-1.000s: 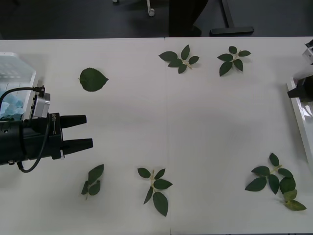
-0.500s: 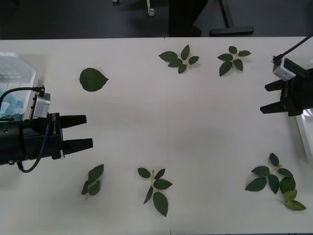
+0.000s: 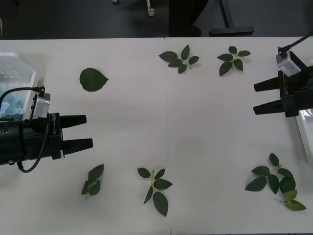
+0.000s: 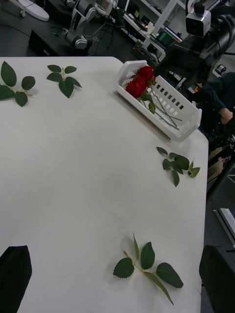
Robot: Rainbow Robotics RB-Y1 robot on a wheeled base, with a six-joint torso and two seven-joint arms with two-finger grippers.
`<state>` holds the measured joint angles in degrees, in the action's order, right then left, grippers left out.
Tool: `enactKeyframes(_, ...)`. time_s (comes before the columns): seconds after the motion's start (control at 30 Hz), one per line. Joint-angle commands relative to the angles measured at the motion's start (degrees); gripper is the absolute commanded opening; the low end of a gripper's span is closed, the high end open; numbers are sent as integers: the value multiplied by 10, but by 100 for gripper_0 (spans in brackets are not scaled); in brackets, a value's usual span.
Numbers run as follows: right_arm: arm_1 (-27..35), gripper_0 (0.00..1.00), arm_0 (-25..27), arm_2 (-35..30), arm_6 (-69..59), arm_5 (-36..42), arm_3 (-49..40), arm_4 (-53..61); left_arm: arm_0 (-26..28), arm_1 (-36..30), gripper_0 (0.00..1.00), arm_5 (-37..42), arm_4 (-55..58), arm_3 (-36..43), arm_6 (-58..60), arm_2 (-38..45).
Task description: Place the red flowers into the right box and the blue flowers into the left box. If a person shows an open palm, hand one flower to the person first, then continue sorting.
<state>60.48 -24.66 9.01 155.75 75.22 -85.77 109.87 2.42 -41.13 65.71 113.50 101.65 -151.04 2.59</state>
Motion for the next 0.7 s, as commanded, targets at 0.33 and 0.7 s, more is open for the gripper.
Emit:
enactKeyframes(0.33, -6, 77, 7, 1, -8, 8, -5, 14, 9, -19, 100, -1, 8, 6, -40, -7)
enactKeyframes(0.7, -6, 78, 7, 1, -8, 8, -5, 14, 9, -19, 100, -1, 8, 6, -40, -7)
